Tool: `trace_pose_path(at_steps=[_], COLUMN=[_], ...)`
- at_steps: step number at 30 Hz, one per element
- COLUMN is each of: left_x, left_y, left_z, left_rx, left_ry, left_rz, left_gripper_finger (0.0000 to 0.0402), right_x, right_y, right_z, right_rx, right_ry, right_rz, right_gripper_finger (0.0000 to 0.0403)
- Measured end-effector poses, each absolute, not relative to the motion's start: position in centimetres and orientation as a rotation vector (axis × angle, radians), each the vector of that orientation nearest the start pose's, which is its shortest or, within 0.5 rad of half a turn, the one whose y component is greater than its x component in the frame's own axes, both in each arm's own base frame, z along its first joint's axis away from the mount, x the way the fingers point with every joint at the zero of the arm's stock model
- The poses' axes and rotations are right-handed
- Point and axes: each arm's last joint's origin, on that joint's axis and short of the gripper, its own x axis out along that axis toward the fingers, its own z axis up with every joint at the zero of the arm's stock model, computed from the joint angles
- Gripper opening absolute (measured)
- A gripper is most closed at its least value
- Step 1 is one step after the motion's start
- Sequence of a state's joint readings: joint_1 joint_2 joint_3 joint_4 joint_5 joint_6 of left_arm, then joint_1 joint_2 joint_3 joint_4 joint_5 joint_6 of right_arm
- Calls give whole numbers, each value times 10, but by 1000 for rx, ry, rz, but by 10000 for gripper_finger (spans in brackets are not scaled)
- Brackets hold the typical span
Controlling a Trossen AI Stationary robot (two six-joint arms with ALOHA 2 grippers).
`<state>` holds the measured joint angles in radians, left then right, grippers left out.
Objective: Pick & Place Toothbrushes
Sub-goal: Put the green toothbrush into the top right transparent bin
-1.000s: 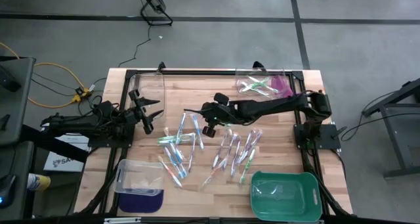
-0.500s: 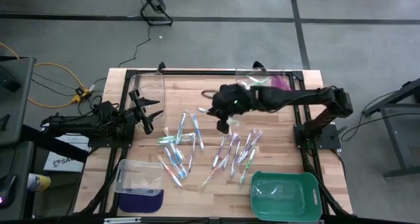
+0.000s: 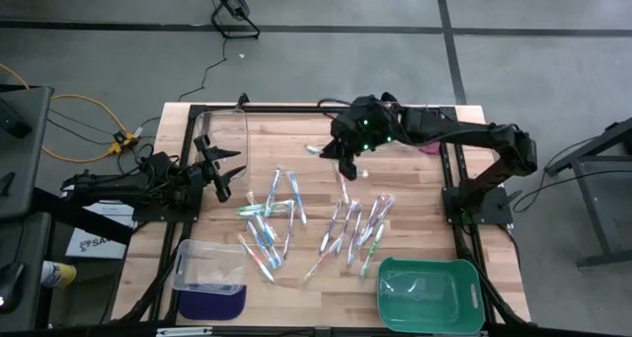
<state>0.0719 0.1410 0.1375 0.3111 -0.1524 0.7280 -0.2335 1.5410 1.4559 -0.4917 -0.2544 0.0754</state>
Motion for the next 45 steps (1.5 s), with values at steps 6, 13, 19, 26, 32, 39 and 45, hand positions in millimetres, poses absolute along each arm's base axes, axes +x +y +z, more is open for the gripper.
trace_pose_path(at_steps=[6, 13, 19, 26, 32, 39, 45], left_x=[95, 95, 95, 95, 95, 95, 95], left_y=[11, 11, 11, 11, 11, 11, 11], left_z=[229, 229, 229, 229, 229, 229, 229], left_rx=[707, 707, 707, 707, 707, 707, 707], left_ry=[-213, -213, -213, -213, -213, -212, -212], left_rz=[324, 324, 324, 324, 323, 323, 323], left_gripper_finger=[177, 177, 177, 177, 177, 177, 177], right_x=[316, 288, 269, 257, 248, 234, 224], right_y=[-110, -143, -161, -177, -186, -201, -212], right_z=[343, 330, 325, 322, 312, 286, 270], right_rx=[141, 72, -31, -141, -141, -130, -101], right_ry=[703, 923, 1076, 1164, 1213, 1281, 1284], right_rz=[-256, -495, -561, -509, -500, -565, -609], right_gripper_finger=[13, 13, 13, 13, 13, 13, 26])
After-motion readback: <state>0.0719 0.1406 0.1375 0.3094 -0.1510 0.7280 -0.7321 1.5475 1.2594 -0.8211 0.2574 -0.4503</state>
